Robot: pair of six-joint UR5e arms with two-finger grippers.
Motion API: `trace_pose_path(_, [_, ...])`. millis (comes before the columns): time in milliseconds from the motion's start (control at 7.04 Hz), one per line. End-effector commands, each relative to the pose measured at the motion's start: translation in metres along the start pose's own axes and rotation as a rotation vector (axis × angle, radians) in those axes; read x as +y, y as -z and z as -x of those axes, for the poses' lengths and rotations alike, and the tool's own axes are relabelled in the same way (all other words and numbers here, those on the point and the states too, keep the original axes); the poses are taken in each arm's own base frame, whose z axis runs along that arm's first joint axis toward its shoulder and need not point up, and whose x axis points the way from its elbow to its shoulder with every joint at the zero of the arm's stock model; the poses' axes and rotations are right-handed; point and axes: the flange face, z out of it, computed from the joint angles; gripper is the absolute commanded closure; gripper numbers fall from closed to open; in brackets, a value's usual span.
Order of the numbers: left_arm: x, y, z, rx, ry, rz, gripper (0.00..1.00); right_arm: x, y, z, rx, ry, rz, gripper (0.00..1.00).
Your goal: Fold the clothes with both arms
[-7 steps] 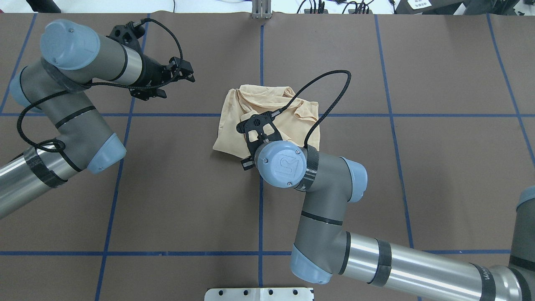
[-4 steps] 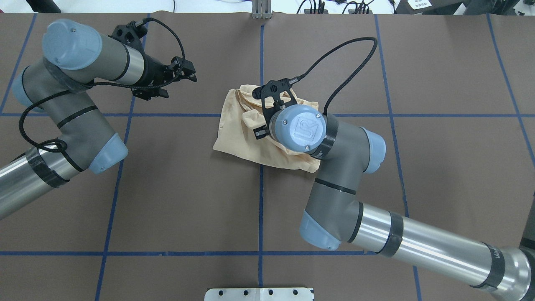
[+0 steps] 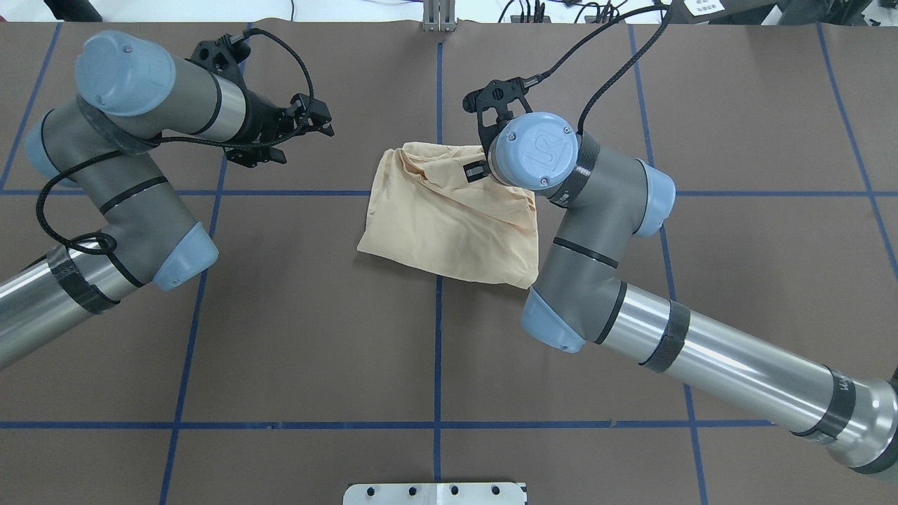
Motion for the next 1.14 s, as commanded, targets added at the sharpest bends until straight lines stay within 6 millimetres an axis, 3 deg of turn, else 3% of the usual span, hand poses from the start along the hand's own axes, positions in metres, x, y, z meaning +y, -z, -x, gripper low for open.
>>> trace_pose_path(0, [0.000, 0.000, 0.000, 0.000, 0.000, -0.001, 0.00, 0.002, -0.019, -0.010, 0.053, -0.006, -0.005, 0.01])
trace_pose_path(142, [0.000, 0.000, 0.000, 0.000, 0.000, -0.001, 0.00, -0.005, -0.024, -0.025, 0.077, -0.008, -0.005, 0.00])
trace_pose_path(426, [0.001, 0.002, -0.001, 0.004, -0.002, 0.000, 0.00, -0.023, -0.017, -0.035, 0.057, -0.035, 0.001, 0.00])
trace_pose_path(568, [0.001, 0.007, 0.000, 0.010, -0.018, -0.002, 0.00, -0.042, -0.008, -0.059, -0.003, -0.070, 0.066, 0.00])
trace_pose_path(710, [0.003, 0.022, -0.002, 0.031, -0.095, -0.010, 0.00, -0.058, -0.002, -0.102, -0.066, -0.122, 0.150, 0.00])
trace_pose_path(995, [0.010, 0.070, 0.038, 0.002, -0.310, -0.030, 0.00, -0.068, 0.013, -0.223, -0.089, -0.158, 0.244, 0.00])
